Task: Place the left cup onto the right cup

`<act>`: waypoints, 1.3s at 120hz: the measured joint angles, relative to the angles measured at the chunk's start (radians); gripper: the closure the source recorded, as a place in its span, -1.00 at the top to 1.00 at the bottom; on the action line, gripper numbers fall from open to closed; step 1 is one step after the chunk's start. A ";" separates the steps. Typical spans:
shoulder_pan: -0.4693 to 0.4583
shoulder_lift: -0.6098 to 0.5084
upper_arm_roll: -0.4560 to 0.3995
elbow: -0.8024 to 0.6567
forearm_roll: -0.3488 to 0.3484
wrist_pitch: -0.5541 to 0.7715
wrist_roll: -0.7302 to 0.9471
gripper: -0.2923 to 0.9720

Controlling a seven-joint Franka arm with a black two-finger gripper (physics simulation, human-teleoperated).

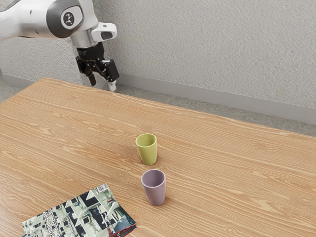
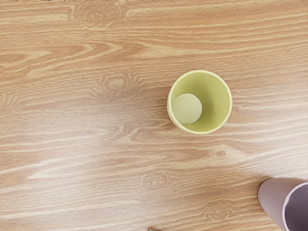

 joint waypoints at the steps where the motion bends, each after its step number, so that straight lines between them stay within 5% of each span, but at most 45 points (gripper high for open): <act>1: 0.000 0.000 0.000 0.000 0.000 0.001 0.001 0.53; 33: 0.001 0.017 0.001 -0.003 0.000 0.012 0.013 0.54; 156: -0.031 0.460 -0.020 0.006 -0.026 0.331 -0.001 0.54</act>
